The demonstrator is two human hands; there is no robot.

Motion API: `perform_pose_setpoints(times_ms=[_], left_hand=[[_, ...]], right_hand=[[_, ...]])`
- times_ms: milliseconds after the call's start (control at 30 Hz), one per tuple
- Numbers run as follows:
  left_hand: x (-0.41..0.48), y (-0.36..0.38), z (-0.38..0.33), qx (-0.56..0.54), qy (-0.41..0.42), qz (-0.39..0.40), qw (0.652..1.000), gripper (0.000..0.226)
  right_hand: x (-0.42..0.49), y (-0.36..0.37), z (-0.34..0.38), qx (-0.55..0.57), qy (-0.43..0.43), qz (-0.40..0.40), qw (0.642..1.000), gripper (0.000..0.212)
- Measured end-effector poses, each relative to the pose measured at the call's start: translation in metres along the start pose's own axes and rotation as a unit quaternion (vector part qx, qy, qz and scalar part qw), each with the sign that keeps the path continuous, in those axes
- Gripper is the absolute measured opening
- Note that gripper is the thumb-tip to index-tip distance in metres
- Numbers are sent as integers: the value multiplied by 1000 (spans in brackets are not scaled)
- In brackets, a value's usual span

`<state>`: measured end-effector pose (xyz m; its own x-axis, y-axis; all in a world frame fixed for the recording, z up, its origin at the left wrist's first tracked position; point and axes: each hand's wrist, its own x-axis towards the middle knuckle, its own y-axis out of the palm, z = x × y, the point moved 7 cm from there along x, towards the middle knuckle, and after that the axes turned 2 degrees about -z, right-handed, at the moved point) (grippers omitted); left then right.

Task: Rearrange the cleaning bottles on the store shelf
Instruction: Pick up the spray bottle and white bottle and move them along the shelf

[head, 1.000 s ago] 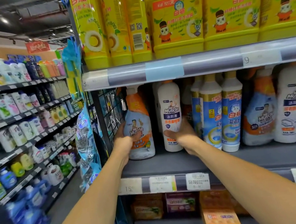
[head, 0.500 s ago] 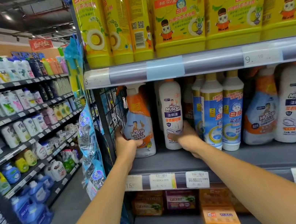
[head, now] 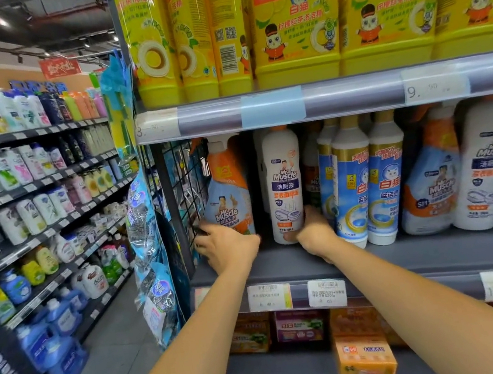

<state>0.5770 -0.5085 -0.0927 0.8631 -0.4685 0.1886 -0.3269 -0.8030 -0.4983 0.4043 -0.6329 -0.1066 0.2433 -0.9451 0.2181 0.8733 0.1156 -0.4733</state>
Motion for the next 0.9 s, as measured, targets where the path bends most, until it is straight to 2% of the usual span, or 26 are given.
perform_pose_setpoints(times_ms=[167,500,900], left_hand=[[13,4,0,51,9,10,999,126],[30,5,-5,20,57,3,998,115],[39,13,-4,20,57,28,998,122]], right_hand=[[7,2,0,-43,12,-4,999,57],[20,7,6,-75,28,-10,997,63],[31,14,7,-90,27,-9,995,60]])
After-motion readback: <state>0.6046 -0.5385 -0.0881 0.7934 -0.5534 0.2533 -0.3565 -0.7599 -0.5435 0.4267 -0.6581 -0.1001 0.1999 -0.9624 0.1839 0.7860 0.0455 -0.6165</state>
